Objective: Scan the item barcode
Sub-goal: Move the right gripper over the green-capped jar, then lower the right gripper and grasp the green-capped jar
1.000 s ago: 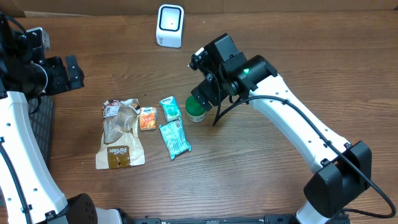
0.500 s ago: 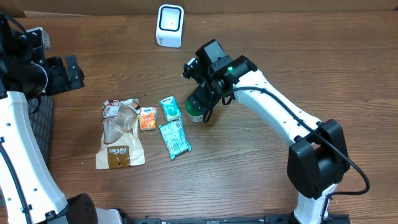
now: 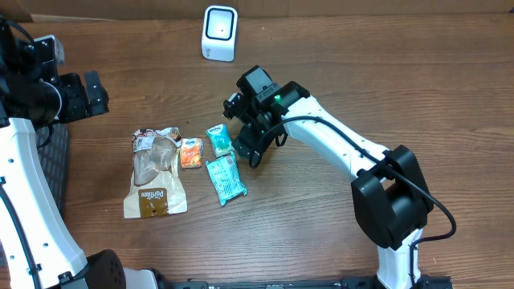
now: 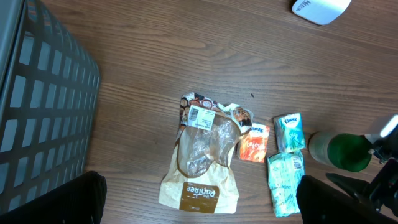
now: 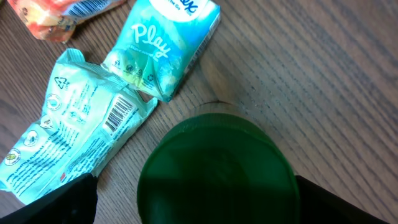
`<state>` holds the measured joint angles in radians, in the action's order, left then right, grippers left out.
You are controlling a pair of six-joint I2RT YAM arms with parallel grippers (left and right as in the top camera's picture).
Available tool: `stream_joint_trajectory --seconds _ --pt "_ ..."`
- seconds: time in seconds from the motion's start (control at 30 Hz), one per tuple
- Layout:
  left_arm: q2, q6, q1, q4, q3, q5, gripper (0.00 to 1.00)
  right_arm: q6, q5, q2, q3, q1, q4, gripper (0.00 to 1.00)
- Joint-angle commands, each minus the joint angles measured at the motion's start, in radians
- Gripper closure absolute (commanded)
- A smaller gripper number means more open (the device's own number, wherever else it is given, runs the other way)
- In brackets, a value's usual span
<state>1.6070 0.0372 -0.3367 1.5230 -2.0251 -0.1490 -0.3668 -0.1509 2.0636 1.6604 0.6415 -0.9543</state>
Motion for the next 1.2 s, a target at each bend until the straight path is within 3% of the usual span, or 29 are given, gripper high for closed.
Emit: stream_joint_trajectory --seconds 0.0,0.27,0.33,0.43,0.57,0.67,0.77,0.9,1.07,1.17 --pt "0.003 0.023 -0.008 -0.002 -0.012 0.0 0.0 0.006 -0.008 0.023 0.013 0.002 0.003 0.05" --pt "0.003 0.023 -0.008 -0.002 -0.012 0.0 0.0 0.183 0.099 0.024 0.013 -0.002 0.026 0.2" --pt "0.003 0.023 -0.008 -0.002 -0.012 0.0 0.0 0.226 0.104 0.024 0.013 -0.005 0.026 0.3" --pt "0.003 0.023 -0.008 -0.002 -0.012 0.0 0.0 0.372 0.117 0.024 0.017 -0.009 0.025 0.4" --pt "0.003 0.023 -0.008 -0.002 -0.012 0.0 0.0 0.571 0.116 0.02 0.019 -0.014 0.026 0.41" --pt "0.003 0.023 -0.008 -0.002 -0.012 0.0 0.0 0.748 0.116 0.02 0.019 -0.028 0.021 0.49" --pt "0.003 0.023 -0.008 -0.002 -0.012 0.0 0.0 0.95 0.116 0.02 0.019 -0.051 0.006 0.51" --pt "0.003 0.023 -0.008 -0.002 -0.012 0.0 0.0 1.024 0.112 0.02 0.019 -0.079 0.0 0.49" --pt "0.003 0.023 -0.008 -0.002 -0.012 0.0 0.0 1.019 0.105 0.016 0.039 -0.087 -0.031 0.33" --pt "0.003 0.023 -0.008 -0.002 -0.012 0.0 0.0 0.895 0.105 0.012 0.068 -0.086 -0.047 0.18"
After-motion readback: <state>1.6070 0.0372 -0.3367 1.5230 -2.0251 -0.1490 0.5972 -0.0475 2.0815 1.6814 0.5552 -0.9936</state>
